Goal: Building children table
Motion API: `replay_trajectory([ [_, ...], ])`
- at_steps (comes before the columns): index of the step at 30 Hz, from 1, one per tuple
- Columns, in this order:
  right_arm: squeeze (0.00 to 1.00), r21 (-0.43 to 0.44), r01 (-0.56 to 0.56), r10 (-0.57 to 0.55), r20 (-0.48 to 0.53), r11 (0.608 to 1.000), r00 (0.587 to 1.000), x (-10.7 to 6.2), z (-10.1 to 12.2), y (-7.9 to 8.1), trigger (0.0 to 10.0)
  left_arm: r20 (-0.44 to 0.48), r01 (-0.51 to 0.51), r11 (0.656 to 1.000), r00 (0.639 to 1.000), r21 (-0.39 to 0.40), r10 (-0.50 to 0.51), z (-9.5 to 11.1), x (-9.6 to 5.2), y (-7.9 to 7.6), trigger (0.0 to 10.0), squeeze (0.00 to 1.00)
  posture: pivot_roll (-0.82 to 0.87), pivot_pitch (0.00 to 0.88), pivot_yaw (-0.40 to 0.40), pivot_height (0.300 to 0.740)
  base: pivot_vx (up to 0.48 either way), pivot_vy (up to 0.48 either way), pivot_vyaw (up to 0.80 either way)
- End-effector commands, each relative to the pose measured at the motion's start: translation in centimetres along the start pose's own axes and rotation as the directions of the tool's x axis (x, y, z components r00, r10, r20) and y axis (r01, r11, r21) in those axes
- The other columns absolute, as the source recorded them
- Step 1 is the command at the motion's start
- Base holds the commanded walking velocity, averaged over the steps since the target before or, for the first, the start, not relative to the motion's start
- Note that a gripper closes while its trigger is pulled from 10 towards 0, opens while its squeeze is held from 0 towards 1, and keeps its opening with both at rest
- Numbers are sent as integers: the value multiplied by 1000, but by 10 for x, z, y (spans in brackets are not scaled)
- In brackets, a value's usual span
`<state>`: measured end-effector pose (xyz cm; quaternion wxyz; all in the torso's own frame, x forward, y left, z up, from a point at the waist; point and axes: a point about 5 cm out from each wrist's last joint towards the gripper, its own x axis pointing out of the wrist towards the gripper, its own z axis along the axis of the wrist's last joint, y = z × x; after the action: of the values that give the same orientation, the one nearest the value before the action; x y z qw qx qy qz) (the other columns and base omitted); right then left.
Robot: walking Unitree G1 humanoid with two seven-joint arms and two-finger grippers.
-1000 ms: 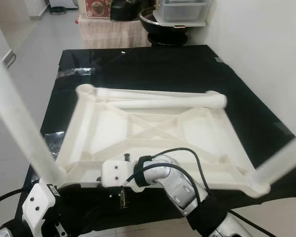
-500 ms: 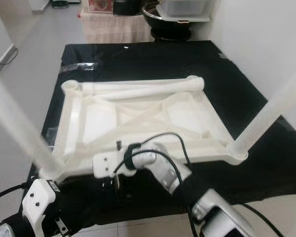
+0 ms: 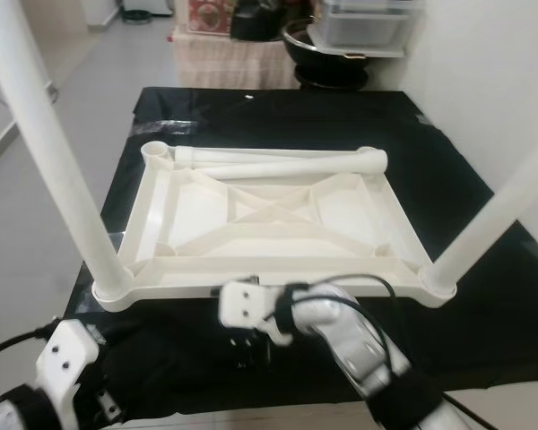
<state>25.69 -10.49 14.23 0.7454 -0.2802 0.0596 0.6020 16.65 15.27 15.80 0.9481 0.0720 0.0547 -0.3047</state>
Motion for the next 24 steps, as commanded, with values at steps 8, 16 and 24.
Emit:
replay_trajectory([
  [8, 0, 395, 534, -620, 126, 748, 775, -7, 0, -10, 10000, 29, -243, 969, 969, -51, 245, -7, 20, 20, 10000, 0, 1, 114, -41, 740, 0, 0, 0],
  [16, 0, 520, 602, -759, 149, 605, 634, -25, 7, -6, 10000, -7, -233, 971, 972, -57, 233, -20, 23, 4, 10000, 0, -8, 91, -38, 740, 0, 0, 0],
  [24, 0, 562, 617, -788, 106, 551, 607, -23, -1, -11, 10000, -3, -74, 994, 997, -78, 74, -17, 21, -11, 10000, 0, 4, 65, -50, 740, 0, 0, 0],
])
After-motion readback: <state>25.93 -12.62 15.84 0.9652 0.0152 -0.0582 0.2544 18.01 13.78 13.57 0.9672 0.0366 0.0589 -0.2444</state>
